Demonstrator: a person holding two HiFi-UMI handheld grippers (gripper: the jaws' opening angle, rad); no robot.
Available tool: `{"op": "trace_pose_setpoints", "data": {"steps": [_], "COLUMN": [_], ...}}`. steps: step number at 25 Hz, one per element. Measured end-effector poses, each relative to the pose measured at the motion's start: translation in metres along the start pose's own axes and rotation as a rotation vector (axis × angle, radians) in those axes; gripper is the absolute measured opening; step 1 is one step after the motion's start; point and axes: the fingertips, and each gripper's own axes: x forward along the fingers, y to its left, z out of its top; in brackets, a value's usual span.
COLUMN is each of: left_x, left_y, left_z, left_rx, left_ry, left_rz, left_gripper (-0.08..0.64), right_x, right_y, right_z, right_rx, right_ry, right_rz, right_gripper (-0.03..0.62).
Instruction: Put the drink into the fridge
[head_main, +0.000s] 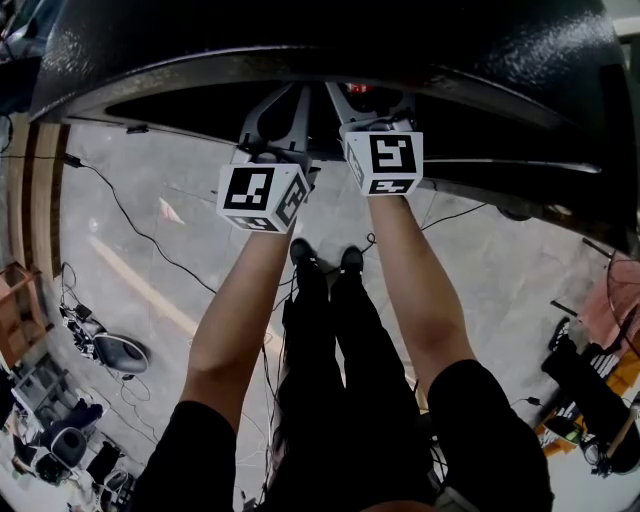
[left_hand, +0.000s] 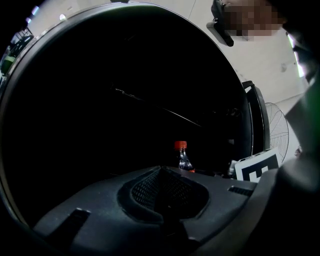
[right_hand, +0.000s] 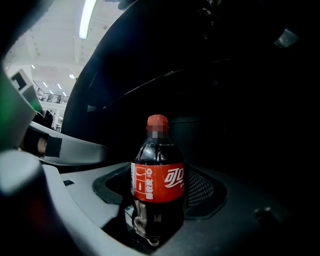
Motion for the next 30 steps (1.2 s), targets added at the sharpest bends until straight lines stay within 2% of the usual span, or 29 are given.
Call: {"op": "trace_pose_setpoints", "data": {"steps": [6, 17, 25, 30], "left_x": [0.002, -0.004, -0.013, -0.022], "left_y": [-0.004, -0.011, -0.031, -0.032], "left_z": [0.000, -0.002, -0.012, -0.003], "left_rx": [-0.006, -0.014, -0.011, -0.002], "left_ry": [-0.004, 0.002, 0.013, 0.016], "left_rz": [-0.003, -0.004, -0.002, 0.006], "left_gripper": [0.015, 0.015, 0.015, 0.015], "right_x": [0.002, -0.015, -0.033, -0.052], "right_y": [-0.003, -0.004, -0.009, -0.002], "right_z": [-0.001, -0.008, -0.005, 0.008], "right_rx": [-0.011, 0.031, 0.057, 0.068], "right_ry": [0.020, 0.046, 0.028, 0.032], "right_rz": [0.011, -0.011, 0.013, 0.000], "right_gripper": [0.308, 0.308, 0.308, 0.307]}}
